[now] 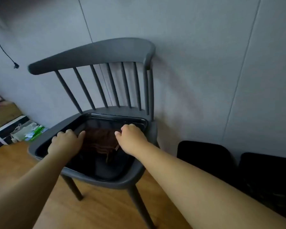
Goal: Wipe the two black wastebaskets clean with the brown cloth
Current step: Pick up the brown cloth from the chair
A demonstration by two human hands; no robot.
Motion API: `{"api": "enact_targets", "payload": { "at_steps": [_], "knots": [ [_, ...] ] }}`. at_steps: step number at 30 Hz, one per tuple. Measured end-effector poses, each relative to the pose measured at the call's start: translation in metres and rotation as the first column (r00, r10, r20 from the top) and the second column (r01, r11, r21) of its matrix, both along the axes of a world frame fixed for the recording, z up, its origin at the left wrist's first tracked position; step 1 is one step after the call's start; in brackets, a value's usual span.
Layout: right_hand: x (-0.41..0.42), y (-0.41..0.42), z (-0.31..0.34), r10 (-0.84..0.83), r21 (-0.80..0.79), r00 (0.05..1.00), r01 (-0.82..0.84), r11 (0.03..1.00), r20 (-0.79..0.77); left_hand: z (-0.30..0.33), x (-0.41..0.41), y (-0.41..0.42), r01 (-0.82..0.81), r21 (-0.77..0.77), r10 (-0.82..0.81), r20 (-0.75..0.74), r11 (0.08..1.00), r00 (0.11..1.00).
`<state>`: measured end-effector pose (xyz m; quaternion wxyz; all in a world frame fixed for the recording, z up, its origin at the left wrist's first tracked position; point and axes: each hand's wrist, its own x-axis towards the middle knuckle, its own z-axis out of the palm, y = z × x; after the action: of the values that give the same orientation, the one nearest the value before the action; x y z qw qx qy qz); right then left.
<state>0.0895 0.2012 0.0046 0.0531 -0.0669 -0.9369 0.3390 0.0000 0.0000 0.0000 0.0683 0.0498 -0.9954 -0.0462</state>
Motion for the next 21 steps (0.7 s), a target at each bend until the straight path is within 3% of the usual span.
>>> {"api": "enact_targets", "payload": {
  "at_steps": [4, 7, 11, 14, 16, 19, 21],
  "knots": [
    [-0.014, -0.012, -0.005, -0.124, 0.208, 0.989, 0.103, 0.973, 0.086, 0.003, -0.015, -0.009, 0.001, 0.202, -0.007, 0.031, 0.979, 0.999],
    [-0.024, -0.013, -0.004, -0.175, 0.218, 0.978, 0.147, 0.965, 0.114, 0.004, -0.028, -0.012, 0.030, 0.259, -0.057, 0.094, 0.965, 0.994],
    [-0.029, -0.012, -0.002, -0.143, 0.079, 0.983, 0.135, 0.988, 0.114, 0.009, -0.030, -0.008, 0.017, 0.423, -0.084, 0.141, 0.906, 0.986],
    [-0.028, -0.013, 0.003, -0.062, -0.228, 0.994, 0.083, 0.970, 0.095, 0.014, -0.030, -0.003, 0.117, 0.564, -0.195, 0.080, 0.818, 0.978],
    [-0.023, -0.009, 0.010, -0.069, -0.444, 0.997, 0.079, 0.892, 0.038, 0.021, -0.025, 0.000, 0.139, 0.714, -0.244, 0.046, 0.686, 0.969],
    [-0.015, 0.006, 0.020, -0.195, -0.661, 0.981, 0.128, 0.739, -0.027, 0.038, -0.002, 0.012, 0.069, 0.938, -0.243, 0.016, 0.338, 0.970],
    [-0.007, 0.021, 0.028, -0.241, -0.792, 0.971, 0.145, 0.593, -0.003, 0.051, 0.021, 0.027, -0.006, 0.996, -0.281, 0.030, 0.084, 0.959]
  ]
}}
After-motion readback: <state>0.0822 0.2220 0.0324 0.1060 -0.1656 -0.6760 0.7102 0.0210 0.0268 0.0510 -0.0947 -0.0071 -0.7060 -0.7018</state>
